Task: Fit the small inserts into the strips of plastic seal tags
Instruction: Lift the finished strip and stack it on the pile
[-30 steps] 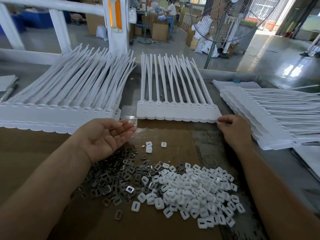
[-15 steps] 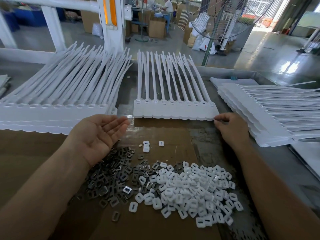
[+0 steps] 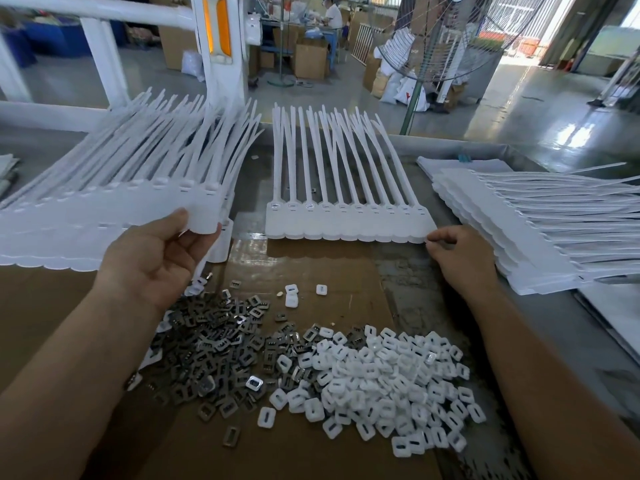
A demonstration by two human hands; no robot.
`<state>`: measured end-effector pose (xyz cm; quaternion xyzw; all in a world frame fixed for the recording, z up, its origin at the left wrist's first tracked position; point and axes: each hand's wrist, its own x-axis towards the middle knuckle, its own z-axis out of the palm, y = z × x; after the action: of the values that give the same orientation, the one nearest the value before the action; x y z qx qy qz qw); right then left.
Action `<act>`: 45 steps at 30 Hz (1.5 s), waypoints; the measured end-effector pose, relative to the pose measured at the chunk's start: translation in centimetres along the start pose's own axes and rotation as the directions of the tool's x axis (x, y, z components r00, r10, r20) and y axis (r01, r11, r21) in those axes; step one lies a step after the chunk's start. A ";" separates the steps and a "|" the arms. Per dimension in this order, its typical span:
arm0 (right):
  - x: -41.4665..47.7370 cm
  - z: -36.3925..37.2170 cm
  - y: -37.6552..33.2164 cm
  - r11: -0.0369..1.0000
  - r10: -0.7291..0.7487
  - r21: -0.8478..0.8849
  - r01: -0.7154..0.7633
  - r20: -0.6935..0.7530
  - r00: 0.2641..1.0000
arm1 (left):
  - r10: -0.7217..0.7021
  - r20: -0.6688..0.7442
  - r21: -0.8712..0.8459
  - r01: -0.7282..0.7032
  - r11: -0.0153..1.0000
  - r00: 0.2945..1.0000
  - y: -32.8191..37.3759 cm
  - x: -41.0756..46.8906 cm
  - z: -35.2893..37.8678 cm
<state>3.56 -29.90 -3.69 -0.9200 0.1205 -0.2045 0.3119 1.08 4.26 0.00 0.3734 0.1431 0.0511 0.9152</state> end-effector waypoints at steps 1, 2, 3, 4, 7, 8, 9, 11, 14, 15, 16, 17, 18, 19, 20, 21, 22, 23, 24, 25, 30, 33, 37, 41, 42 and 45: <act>0.0 -0.1 -0.2 1.000 -0.001 -0.001 0.001 -0.009 1.000 | 0.012 0.023 0.019 -0.013 1.000 1.000 -0.2 0.0 0.0; 0.0 -0.2 -0.4 1.000 -0.011 -0.015 0.011 -0.027 1.000 | 0.025 0.042 0.045 -0.027 0.999 0.999 -0.4 0.0 0.0; -0.1 -0.3 -0.7 0.999 -0.032 -0.036 0.030 -0.053 0.998 | 0.037 0.059 0.075 -0.041 0.996 0.998 -0.6 0.0 0.0; -0.2 -0.4 -1.1 0.998 -0.054 -0.043 0.051 -0.080 0.995 | 0.046 0.075 0.104 -0.053 0.993 0.996 -0.8 -0.1 0.0; -0.7 -1.1 -2.6 0.994 -0.066 0.082 0.073 -0.085 0.994 | 0.073 0.117 0.137 -0.089 0.987 0.990 -1.4 -0.7 0.5; -1.0 -1.2 -3.3 0.987 -0.079 0.134 0.084 -0.044 0.996 | 0.070 0.132 0.137 -0.088 0.987 0.989 -1.6 -1.0 0.7; -1.4 -1.5 -4.1 0.978 -0.114 0.175 0.110 0.013 0.993 | 0.060 0.147 0.136 -0.080 0.988 0.987 -1.7 -1.2 1.0; -2.5 -1.7 -6.0 0.951 -0.219 0.253 0.178 0.148 0.964 | 0.033 0.165 0.136 -0.056 0.989 0.986 -2.0 -1.7 1.2; -4.9 -1.3 -8.7 0.911 -0.349 0.343 0.228 0.350 0.870 | 0.020 0.212 0.221 -0.068 0.973 0.977 -2.6 -2.6 1.5; -5.7 -1.0 -9.4 0.903 -0.377 0.360 0.234 0.406 0.832 | 0.024 0.231 0.264 -0.086 0.961 0.973 -2.9 -3.0 1.6; -6.4 -0.7 -10.1 0.898 -0.397 0.370 0.239 0.448 0.801 | 0.030 0.251 0.300 -0.107 0.948 0.968 -3.2 -3.4 1.7; -6.9 -0.4 -10.6 0.896 -0.408 0.374 0.239 0.480 0.777 | 0.036 0.270 0.332 -0.128 0.935 0.962 -3.5 -3.7 1.9; -7.4 -0.1 -11.0 0.894 -0.411 0.386 0.228 0.503 0.760 | 0.045 0.291 0.361 -0.153 0.920 0.956 -3.8 -4.0 2.0; -7.7 0.1 -11.3 0.890 -0.409 0.409 0.202 0.520 0.750 | 0.045 0.320 0.386 -0.174 0.906 0.946 -4.1 -4.2 2.1; -8.0 0.3 -11.5 0.881 -0.405 0.444 0.162 0.533 0.743 | 0.036 0.361 0.410 -0.193 0.891 0.932 -4.4 -4.4 2.2; -8.4 0.4 -11.7 0.862 -0.403 0.496 0.108 0.539 0.739 | 0.015 0.407 0.435 -0.208 0.876 0.913 -4.6 -4.7 2.3; -8.6 0.5 -11.8 0.828 -0.399 0.559 0.042 0.535 0.744 | -0.012 0.444 0.461 -0.217 0.860 0.896 -4.7 -4.9 2.3; -8.7 0.5 -11.9 0.790 -0.385 0.613 -0.028 0.531 0.755 | -0.043 0.460 0.484 -0.210 0.850 0.887 -4.8 -5.1 2.4; -8.6 0.5 -11.9 0.762 -0.364 0.643 -0.079 0.526 0.769 | -0.064 0.448 0.495 -0.188 0.849 0.892 -4.7 -5.1 2.4; -8.4 0.4 -11.8 0.750 -0.342 0.653 -0.106 0.519 0.783 | -0.075 0.410 0.488 -0.149 0.860 0.909 -4.4 -4.9 2.5; -5.7 -1.7 -9.8 0.802 -0.287 0.591 -0.086 0.508 0.812 | 0.057 0.116 0.272 -0.087 0.958 0.992 -1.4 -2.6 1.9; -4.4 -2.8 -8.2 0.871 -0.224 0.486 -0.076 0.530 0.818 | 0.137 0.027 0.276 -0.139 0.951 0.990 -0.7 -1.6 1.0; -3.3 -4.0 -6.7 0.897 -0.183 0.435 -0.073 0.518 0.836 | 0.194 0.086 0.308 -0.212 0.927 0.977 -1.2 -1.3 0.7; -2.5 -4.8 -5.4 0.907 -0.118 0.407 -0.106 0.489 0.864 | 0.241 0.154 0.422 -0.284 0.861 0.958 -1.9 -1.3 0.7; -2.3 -5.0 -5.1 0.902 -0.103 0.414 -0.120 0.478 0.873 | 0.256 0.169 0.464 -0.306 0.831 0.952 -2.0 -1.3 0.7; -1.8 -5.6 -3.9 0.918 -0.064 0.372 -0.134 0.475 0.878 | 0.286 0.273 0.664 -0.395 0.635 0.919 -2.3 -1.4 0.6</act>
<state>-0.17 -29.14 2.26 -0.8574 0.0133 0.0145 0.5143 -0.10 1.89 -0.91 0.7179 0.0129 0.1375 0.6824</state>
